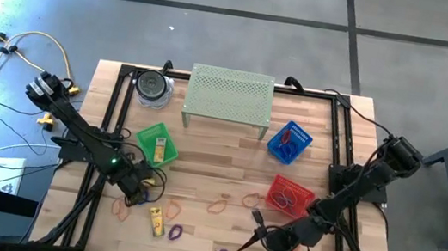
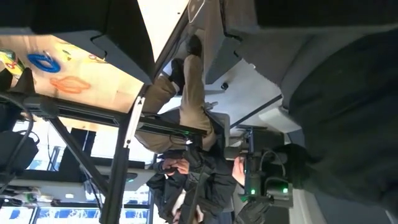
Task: Pick & Place Office Desk Supplies
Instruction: Put the box of crayon into the green basket
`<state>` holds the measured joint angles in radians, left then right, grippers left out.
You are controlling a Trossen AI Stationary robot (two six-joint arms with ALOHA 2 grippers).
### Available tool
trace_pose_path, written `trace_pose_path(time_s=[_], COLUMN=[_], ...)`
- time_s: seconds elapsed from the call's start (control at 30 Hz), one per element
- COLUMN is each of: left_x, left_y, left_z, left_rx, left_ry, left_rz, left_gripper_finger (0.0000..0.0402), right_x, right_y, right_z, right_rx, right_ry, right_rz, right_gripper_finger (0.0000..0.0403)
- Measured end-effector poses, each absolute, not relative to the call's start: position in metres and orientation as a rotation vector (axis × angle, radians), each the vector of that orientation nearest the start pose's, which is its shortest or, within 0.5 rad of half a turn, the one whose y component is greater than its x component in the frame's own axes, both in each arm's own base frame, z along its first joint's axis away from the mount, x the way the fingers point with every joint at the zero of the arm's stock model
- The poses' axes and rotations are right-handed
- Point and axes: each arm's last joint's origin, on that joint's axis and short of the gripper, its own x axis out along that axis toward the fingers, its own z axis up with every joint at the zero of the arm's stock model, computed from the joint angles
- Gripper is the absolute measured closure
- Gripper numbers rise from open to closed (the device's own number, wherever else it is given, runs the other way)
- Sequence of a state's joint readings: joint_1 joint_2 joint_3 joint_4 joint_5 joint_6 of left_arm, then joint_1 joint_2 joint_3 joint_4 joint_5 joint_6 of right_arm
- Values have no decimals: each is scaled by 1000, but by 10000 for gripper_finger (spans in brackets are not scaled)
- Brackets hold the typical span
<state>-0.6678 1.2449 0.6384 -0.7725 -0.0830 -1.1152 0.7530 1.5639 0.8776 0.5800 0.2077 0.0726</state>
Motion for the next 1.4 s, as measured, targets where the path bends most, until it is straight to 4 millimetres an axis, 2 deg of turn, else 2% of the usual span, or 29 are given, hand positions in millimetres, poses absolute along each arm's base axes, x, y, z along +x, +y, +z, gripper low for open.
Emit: trace_pose_path(time_s=[0.33, 0.47, 0.6, 0.67, 0.8, 0.9, 1.0, 1.13, 1.23, 1.4], left_x=[173, 181, 186, 189, 191, 191, 195, 200, 199, 196], left_y=[-130, -123, -105, -91, -55, -36, -29, -28, -26, -9], left_z=[217, 242, 257, 258, 256, 255, 255, 255, 253, 243], left_rx=[-401, -376, -299, -322, -570, -741, -849, -908, -884, -827], left_ry=[1228, 1211, 1203, 1203, 1188, 1134, 1074, 1027, 1035, 1060], left_rz=[132, 158, 267, 382, 744, 955, 1015, 1017, 1020, 1073], left_gripper_finger=[250, 250, 250, 250, 250, 250, 250, 250, 250, 250], right_x=[253, 254, 254, 254, 254, 254, 254, 254, 254, 254], right_y=[229, 228, 228, 228, 228, 228, 228, 228, 228, 228], right_z=[248, 248, 248, 248, 248, 248, 248, 248, 248, 248], right_rx=[3, 8, 8, 7, -10, -51, -136, -197, -158, -66], right_ry=[110, 112, 112, 111, 107, 97, 76, 59, 70, 95], right_rz=[541, 539, 539, 539, 540, 542, 546, 545, 544, 538], right_gripper_finger=[276, 276, 276, 276, 276, 276, 276, 276, 276, 276])
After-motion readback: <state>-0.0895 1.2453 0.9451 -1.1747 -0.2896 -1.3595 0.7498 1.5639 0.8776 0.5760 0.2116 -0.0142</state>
